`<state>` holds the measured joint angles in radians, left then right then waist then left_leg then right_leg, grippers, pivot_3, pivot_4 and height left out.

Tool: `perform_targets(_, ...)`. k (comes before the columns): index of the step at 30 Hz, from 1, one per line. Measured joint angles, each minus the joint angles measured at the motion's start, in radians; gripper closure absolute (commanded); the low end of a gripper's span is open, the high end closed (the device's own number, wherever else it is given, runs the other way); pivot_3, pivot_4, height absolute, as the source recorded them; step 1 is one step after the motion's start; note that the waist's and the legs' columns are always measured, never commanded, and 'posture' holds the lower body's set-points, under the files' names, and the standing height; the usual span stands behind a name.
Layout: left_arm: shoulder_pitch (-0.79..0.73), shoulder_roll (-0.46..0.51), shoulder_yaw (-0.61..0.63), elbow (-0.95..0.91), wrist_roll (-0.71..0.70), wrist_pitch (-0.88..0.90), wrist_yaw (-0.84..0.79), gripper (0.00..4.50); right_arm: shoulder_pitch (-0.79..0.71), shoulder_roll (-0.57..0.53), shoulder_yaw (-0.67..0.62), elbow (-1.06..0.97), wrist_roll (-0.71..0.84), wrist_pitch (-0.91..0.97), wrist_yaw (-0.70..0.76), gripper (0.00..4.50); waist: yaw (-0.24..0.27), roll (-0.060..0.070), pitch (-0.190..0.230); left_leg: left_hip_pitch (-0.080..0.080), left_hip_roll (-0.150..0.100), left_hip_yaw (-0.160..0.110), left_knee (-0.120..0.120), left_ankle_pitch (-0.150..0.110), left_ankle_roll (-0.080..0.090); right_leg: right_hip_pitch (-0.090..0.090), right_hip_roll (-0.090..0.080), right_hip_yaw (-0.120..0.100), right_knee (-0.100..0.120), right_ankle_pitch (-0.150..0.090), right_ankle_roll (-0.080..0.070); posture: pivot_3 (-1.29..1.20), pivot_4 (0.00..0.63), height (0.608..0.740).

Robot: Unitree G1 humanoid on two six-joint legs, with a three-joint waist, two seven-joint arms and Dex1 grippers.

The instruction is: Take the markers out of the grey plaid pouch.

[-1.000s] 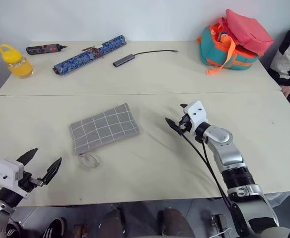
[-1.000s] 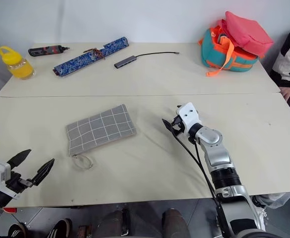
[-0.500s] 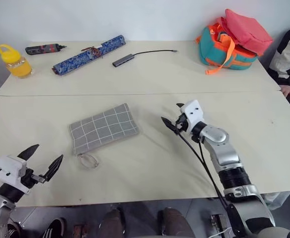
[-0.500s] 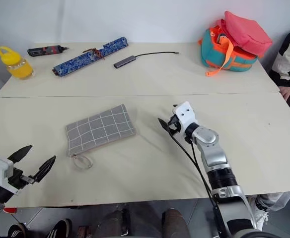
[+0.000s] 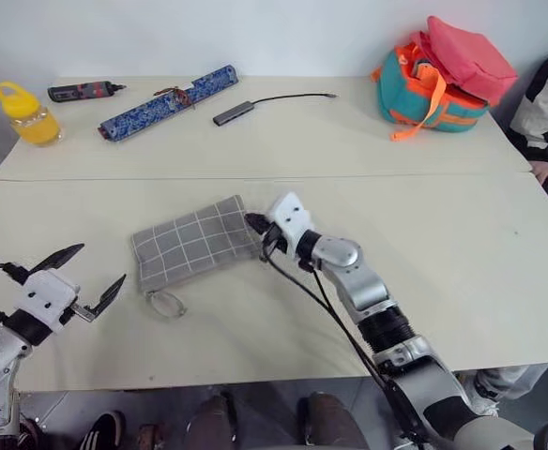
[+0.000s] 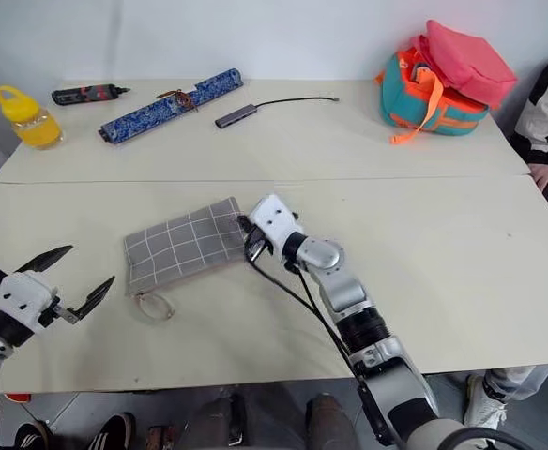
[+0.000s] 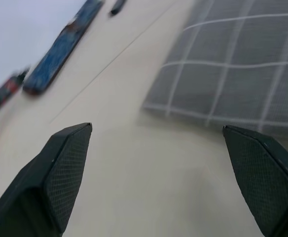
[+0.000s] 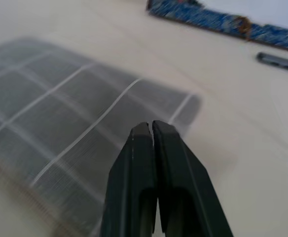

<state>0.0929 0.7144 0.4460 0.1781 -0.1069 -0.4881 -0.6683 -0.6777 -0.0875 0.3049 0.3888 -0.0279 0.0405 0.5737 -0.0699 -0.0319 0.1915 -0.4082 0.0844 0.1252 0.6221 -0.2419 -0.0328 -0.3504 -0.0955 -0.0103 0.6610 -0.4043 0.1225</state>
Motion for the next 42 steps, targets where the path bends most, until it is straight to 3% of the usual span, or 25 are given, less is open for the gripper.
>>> perform_targets(13,-0.028,0.162,-0.107,0.201,0.117,-0.355,-0.014,0.0,0.015,-0.017,0.039,0.006,-0.049,-0.021,0.019,4.47,-0.015,-0.001,-0.001,0.001,0.001,0.005,-0.001,0.0,0.0,-0.003,-0.001,0.0,0.002,0.0,0.0,0.0,0.15,0.74)
perform_targets(19,-0.002,0.234,-0.116,0.249,0.05,-0.405,-0.083,0.0,0.014,-0.02,0.039,0.006,-0.049,-0.023,0.024,4.47,-0.017,-0.001,-0.001,0.001,0.002,0.009,-0.001,0.0,0.0,-0.006,-0.002,-0.001,0.004,0.0,0.0,0.0,0.15,0.74)
perform_targets(38,-0.254,0.154,-0.301,0.368,0.23,-0.465,0.108,0.0,0.018,-0.039,0.023,0.006,-0.053,-0.014,0.026,4.47,0.016,0.002,-0.003,0.002,0.001,0.019,0.006,0.001,0.002,-0.007,-0.003,-0.002,0.013,0.0,0.0,0.0,0.15,0.74)
perform_targets(42,-0.279,0.153,-0.339,0.39,0.23,-0.465,0.11,0.91,0.02,-0.038,0.023,0.006,-0.053,-0.013,0.026,4.5,0.016,0.005,-0.004,0.003,0.001,0.019,0.007,0.001,0.002,-0.007,-0.004,-0.002,0.014,0.0,0.0,0.0,0.15,0.74)
